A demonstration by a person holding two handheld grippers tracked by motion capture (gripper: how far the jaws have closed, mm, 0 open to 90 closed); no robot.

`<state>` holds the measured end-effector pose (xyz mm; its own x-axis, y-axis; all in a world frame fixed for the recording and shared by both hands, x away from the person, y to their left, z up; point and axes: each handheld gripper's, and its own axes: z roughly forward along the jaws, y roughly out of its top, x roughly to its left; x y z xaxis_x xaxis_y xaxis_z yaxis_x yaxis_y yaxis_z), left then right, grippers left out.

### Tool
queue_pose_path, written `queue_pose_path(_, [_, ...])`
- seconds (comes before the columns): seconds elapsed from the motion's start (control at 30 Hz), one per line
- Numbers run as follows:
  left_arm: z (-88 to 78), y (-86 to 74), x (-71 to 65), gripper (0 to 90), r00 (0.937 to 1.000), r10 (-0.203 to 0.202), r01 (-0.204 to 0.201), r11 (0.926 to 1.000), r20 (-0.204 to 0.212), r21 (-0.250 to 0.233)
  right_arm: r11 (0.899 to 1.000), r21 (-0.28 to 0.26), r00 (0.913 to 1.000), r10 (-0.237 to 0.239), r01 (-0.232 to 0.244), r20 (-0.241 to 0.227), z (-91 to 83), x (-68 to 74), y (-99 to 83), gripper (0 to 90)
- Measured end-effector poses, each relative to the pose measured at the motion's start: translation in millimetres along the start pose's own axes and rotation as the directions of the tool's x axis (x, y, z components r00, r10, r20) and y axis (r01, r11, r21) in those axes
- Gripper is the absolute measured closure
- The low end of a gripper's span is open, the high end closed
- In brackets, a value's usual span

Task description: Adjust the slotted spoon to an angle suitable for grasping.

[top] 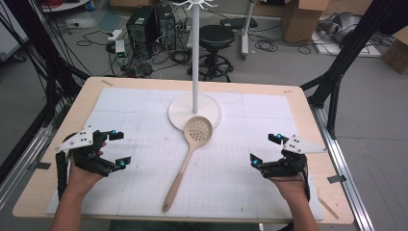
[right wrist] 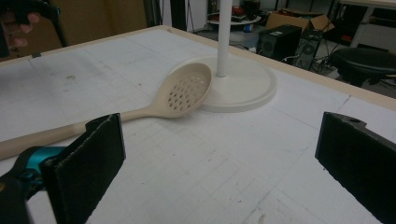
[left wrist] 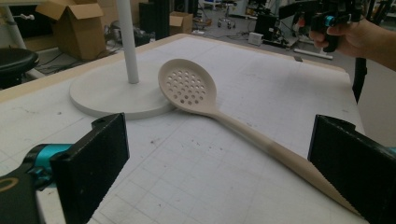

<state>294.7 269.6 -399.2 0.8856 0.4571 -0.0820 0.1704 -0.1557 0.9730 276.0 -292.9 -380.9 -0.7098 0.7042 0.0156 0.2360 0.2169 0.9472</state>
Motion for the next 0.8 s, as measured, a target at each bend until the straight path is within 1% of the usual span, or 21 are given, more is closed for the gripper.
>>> queue_pose_path(0.13, [4.1,-0.6,0.3,5.8,1.0,-0.006,0.006,1.0,0.004,0.006,1.0,0.006,1.0,0.004,-0.004,0.001,-0.7,-1.9,-0.8,0.3])
queue_pose_path(0.2, [7.0,-0.4,-1.1,5.9,0.9999,0.001,-0.001,0.9998,0.012,0.017,1.0,0.004,0.9999,0.009,-0.009,0.009,-1.4,-2.9,-1.3,0.3])
queue_pose_path(0.27, [9.0,0.7,-2.4,5.9,0.9999,0.007,-0.007,0.9997,0.015,0.024,1.0,0.006,0.9999,0.003,-0.003,0.014,-1.6,-3.3,-1.8,0.3])
queue_pose_path(0.4, [14.0,2.5,-7.3,5.8,0.9993,0.008,-0.009,0.9997,0.037,0.022,1.0,0.012,0.9998,0.003,-0.003,0.022,-2.3,-2.4,-1.7,0.3])
queue_pose_path(0.43, [16.1,2.8,-8.6,5.9,0.9991,0.009,-0.01,0.9996,0.042,0.028,1.0,0.011,0.9996,-0.009,0.009,0.026,-2.7,-1.7,-1.4,0.3])
queue_pose_path(0.5, [19.6,3.2,-9.9,5.9,0.999,0.01,-0.012,0.9992,0.043,0.039,1.0,0.012,0.9997,-0.008,0.008,0.025,-2.6,-1.5,-1.2,0.3])
queue_pose_path(0.53, [23.0,2.5,-10.4,5.9,0.9991,0.006,-0.008,0.9992,0.042,0.039,1.0,0.016,0.9995,-0.011,0.01,0.029,-2.4,-1.5,-0.9,0.4])
queue_pose_path(0.6, [32.8,-0.7,-12.2,5.8,0.9995,0.001,-0.003,0.9971,0.031,0.076,0.999,0.027,0.9992,-0.02,0.019,0.036,-2.0,-1.0,-1.2,0.3])
queue_pose_path(0.63, [38.7,-1.9,-13.4,5.9,0.9993,0.0,-0.004,0.9952,0.036,0.098,0.999,0.035,0.9992,-0.02,0.019,0.036,-2.0,-0.3,-1.4,0.4])
queue_pose_path(0.7, [49.9,-2.0,-17.2,5.9,0.9986,0.003,-0.01,0.9922,0.053,0.124,0.999,0.039,0.9991,-0.027,0.025,0.034,-1.6,-0.6,-1.8,0.3])
queue_pose_path(0.73, [54.0,-0.9,-18.8,5.9,0.9985,0.002,-0.009,0.9913,0.054,0.131,0.999,0.037,0.9991,-0.026,0.025,0.034,-1.7,-0.8,-1.8,0.3])
queue_pose_path(0.8, [64.8,4.0,-22.6,5.9,0.9981,0.012,-0.021,0.9891,0.06,0.146,0.999,0.034,0.9992,-0.024,0.023,0.033,-2.1,-1.6,-1.8,0.3])
